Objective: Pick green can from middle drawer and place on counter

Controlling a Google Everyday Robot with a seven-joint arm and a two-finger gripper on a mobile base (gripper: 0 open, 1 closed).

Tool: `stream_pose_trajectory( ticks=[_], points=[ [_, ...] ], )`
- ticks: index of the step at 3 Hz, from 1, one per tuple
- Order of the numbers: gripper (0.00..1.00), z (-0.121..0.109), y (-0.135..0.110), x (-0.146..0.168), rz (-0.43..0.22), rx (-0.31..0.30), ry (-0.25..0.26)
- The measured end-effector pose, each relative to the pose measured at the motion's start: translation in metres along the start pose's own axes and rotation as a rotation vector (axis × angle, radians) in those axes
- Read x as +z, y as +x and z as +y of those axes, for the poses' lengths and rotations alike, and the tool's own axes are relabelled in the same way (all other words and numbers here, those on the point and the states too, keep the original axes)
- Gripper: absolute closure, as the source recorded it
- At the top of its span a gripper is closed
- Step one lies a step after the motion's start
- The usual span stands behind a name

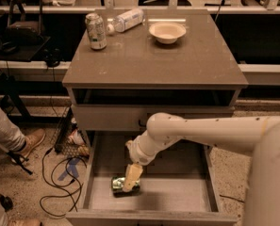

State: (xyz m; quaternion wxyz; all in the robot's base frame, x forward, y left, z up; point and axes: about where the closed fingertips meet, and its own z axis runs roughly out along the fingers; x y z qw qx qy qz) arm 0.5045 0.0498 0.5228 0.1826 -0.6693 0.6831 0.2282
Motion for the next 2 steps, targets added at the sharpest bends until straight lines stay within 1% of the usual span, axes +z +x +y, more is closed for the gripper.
stream_pose_trajectory(
  ticks=[1, 2],
  points=[
    [0.00, -0.012, -0.001, 0.052, -0.009, 0.014, 0.010],
    [0.00, -0.021, 0.008, 0.093, 0.030, 0.020, 0.045]
  ],
)
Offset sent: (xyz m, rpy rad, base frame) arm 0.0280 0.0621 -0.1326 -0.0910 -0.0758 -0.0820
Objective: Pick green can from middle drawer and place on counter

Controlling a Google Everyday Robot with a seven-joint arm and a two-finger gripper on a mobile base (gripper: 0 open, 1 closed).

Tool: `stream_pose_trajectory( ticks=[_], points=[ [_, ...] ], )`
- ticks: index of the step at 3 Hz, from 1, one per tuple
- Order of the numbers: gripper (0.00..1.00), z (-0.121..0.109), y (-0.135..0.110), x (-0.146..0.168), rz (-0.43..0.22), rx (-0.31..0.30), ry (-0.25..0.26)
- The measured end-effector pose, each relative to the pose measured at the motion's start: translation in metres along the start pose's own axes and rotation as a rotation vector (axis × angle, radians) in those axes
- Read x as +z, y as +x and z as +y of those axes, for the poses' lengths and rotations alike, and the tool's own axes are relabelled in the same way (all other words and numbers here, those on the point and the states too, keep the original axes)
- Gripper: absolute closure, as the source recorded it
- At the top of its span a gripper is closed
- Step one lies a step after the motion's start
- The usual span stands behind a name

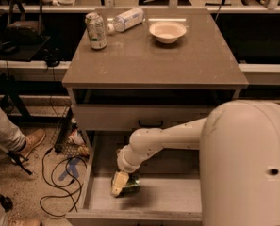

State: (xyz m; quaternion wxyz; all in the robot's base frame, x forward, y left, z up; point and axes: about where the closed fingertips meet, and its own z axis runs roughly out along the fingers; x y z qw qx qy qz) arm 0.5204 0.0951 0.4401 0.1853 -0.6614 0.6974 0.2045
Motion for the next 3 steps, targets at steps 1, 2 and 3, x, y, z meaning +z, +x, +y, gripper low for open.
stream_pose_trajectory(
  ticks=[1, 2, 3],
  points=[
    [0.00, -0.002, -0.002, 0.004, 0.002, -0.003, 0.014],
    [0.00, -0.003, 0.019, 0.012, 0.048, 0.048, 0.038],
    [0.18, 0.000, 0.055, 0.026, 0.114, 0.138, 0.051]
  ],
)
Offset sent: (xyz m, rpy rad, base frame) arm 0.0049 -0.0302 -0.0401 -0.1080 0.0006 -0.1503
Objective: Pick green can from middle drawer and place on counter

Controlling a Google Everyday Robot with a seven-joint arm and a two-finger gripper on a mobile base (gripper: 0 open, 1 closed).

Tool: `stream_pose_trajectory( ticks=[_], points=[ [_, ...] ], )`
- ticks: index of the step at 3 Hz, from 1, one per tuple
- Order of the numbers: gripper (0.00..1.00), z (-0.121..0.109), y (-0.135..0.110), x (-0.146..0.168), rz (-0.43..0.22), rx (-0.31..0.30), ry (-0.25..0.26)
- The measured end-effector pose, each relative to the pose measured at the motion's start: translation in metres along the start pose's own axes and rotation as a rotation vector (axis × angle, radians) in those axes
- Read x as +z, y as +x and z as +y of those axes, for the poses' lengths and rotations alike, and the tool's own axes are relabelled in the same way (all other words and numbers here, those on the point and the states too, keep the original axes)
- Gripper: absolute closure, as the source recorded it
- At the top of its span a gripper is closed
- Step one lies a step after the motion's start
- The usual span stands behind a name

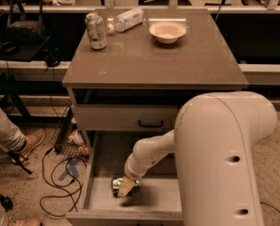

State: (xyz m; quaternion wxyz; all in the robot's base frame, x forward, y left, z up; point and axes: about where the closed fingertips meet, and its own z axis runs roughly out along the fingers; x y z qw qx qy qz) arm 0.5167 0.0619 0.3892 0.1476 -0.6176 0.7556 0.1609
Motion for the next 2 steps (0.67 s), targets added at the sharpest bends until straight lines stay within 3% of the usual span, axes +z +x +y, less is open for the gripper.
stream_pose_trajectory(
  ticks=[1, 2],
  points=[
    [0.49, 0.001, 0.030, 0.007, 0.035, 0.068, 0.017],
    [0.72, 0.001, 0.043, -0.006, 0.021, 0.096, 0.049]
  ],
)
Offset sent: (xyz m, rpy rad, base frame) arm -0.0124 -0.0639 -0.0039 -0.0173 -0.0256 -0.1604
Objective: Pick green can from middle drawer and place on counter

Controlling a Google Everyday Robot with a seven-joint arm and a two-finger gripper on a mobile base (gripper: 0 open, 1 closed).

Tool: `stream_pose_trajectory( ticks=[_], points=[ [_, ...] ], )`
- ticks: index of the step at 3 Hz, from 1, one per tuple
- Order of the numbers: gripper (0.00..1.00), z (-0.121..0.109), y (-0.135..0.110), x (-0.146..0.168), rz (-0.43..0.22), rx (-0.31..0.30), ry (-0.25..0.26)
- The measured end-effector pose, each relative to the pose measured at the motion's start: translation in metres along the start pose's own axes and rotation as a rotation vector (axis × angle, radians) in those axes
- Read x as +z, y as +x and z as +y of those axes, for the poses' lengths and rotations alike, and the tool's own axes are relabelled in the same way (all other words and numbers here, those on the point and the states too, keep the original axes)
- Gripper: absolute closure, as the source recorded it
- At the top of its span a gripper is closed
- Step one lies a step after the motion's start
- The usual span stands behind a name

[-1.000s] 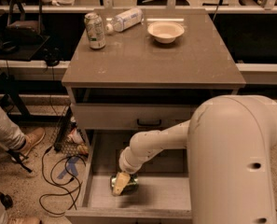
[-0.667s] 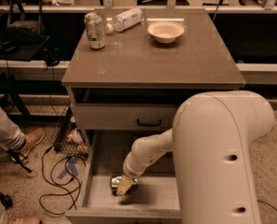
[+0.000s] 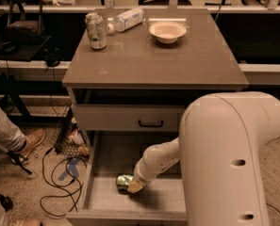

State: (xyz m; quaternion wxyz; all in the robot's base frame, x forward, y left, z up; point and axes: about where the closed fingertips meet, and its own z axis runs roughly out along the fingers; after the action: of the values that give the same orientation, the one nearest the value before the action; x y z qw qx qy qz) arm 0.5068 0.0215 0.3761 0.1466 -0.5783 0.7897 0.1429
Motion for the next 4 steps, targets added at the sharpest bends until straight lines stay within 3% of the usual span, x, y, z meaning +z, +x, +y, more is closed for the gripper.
stream_pose_trajectory(
  ticks=[1, 2, 3, 4],
  points=[
    [0.95, 0.006, 0.021, -0.046, -0.032, 0.012, 0.071],
    [1.00, 0.012, 0.029, -0.129, -0.060, -0.031, 0.159],
    [1.00, 0.005, -0.001, -0.211, -0.124, -0.098, 0.227],
    [1.00, -0.004, 0.015, -0.240, -0.131, -0.117, 0.266]
  ],
)
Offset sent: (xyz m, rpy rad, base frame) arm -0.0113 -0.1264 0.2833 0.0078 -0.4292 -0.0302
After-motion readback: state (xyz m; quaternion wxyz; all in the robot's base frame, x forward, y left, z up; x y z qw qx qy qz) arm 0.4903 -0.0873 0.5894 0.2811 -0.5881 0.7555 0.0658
